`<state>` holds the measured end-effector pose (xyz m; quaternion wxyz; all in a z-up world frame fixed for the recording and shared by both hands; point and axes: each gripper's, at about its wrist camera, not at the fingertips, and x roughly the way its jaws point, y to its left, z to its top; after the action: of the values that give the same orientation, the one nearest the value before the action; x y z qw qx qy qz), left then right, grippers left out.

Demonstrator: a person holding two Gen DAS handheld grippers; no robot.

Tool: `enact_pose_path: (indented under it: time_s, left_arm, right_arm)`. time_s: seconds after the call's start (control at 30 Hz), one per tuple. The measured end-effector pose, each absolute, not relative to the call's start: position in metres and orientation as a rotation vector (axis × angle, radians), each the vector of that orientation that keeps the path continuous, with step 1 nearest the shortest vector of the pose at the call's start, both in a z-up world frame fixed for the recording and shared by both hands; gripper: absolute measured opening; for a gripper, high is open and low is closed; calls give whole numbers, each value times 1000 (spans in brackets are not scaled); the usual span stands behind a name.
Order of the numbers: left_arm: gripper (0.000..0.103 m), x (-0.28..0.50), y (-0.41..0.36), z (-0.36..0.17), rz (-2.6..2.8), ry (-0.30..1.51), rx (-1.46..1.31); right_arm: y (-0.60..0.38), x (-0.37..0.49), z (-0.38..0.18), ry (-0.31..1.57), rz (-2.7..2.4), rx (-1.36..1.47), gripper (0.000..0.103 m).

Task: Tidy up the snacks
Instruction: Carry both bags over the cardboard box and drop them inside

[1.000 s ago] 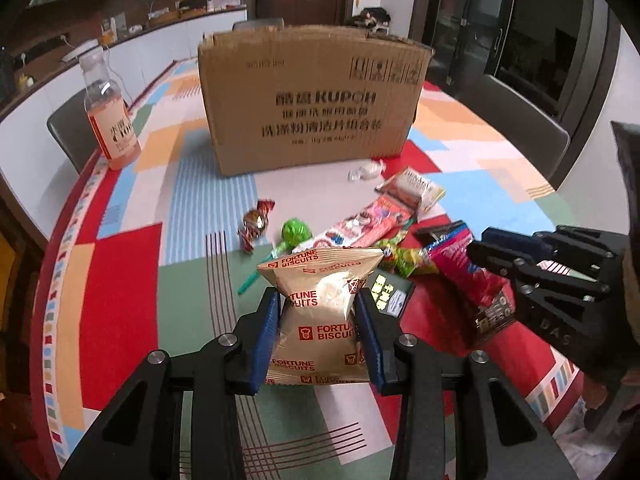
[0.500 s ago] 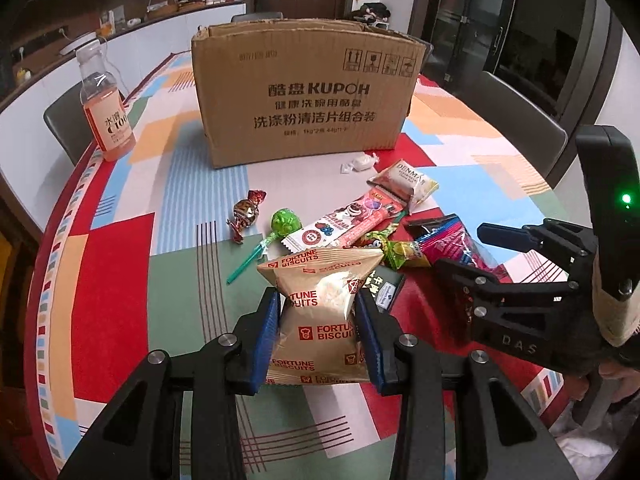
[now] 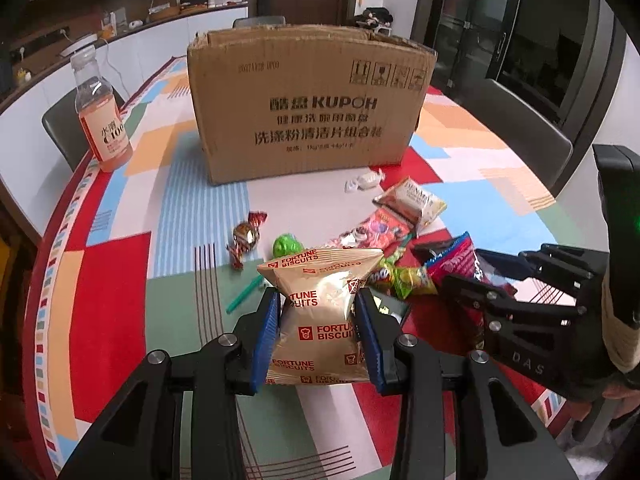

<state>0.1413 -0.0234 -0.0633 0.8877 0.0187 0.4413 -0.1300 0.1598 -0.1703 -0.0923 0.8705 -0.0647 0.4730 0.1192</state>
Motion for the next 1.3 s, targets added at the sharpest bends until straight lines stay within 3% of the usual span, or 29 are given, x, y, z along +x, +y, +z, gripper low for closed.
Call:
enact_pose_path:
  time_s: [0.77,1.3]
  left_arm:
    - [38,210,-13,73,-252,565,65]
    - [38,328,-16,91,-258,656,75]
  right_arm:
    - [-168,229,50,598,253,-74,36]
    - [-160,327,76,619,260,-62,36]
